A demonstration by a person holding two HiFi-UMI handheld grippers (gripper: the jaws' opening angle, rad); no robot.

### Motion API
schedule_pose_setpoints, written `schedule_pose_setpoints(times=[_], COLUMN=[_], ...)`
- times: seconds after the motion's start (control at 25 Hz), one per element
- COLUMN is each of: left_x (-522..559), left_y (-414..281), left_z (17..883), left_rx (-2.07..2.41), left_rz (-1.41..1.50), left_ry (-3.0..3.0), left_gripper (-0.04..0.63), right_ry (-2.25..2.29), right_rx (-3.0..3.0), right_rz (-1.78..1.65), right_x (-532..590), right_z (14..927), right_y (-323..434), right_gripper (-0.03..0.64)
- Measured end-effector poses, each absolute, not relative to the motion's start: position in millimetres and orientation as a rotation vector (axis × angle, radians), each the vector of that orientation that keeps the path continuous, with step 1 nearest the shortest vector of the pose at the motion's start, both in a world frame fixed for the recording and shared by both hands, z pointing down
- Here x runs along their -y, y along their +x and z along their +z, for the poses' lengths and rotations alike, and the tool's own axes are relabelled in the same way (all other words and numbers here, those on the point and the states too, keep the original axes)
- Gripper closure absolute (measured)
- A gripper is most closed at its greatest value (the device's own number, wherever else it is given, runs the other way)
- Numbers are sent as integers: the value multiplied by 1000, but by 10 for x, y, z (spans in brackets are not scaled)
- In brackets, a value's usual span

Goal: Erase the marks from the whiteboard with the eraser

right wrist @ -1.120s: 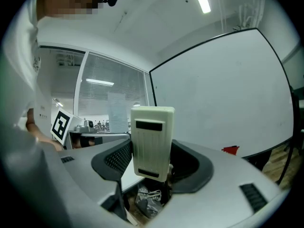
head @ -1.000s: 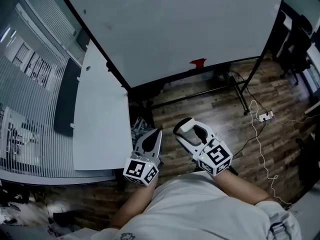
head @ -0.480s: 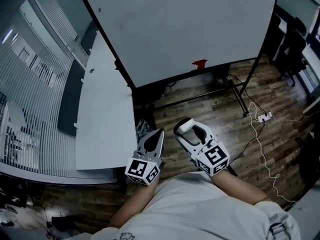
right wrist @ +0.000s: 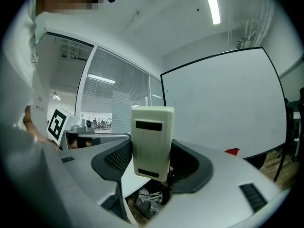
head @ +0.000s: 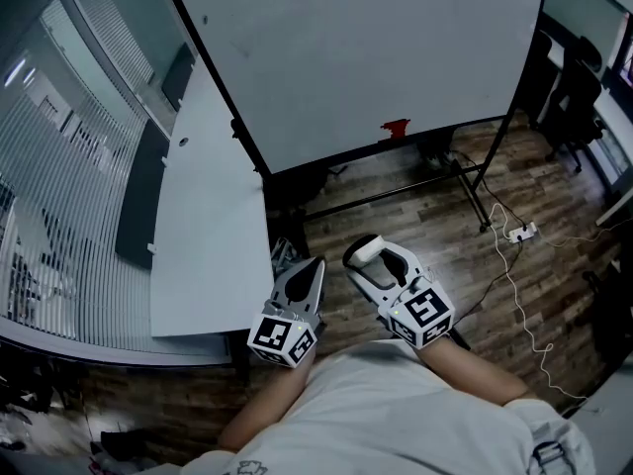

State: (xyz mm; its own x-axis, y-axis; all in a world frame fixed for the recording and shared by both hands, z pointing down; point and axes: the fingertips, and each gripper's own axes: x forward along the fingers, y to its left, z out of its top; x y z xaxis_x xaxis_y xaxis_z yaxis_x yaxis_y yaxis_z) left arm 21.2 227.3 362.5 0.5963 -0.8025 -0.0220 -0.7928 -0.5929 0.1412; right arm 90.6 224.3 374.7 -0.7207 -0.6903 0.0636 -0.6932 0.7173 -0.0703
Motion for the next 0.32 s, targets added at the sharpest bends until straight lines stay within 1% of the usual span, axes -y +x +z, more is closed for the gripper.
schedule_pose_setpoints(times=[0.32], left_x=[-2371], left_y=[247], left_z=[3662], left_rx=[1340], left_rz=[-125], left_ry=[2708], left_gripper=[589], right_ry=[1169], right_rx=[2869], right_rz=[115], right_x=[-2334], right_z=[3742], right_y=[943], right_gripper=[371])
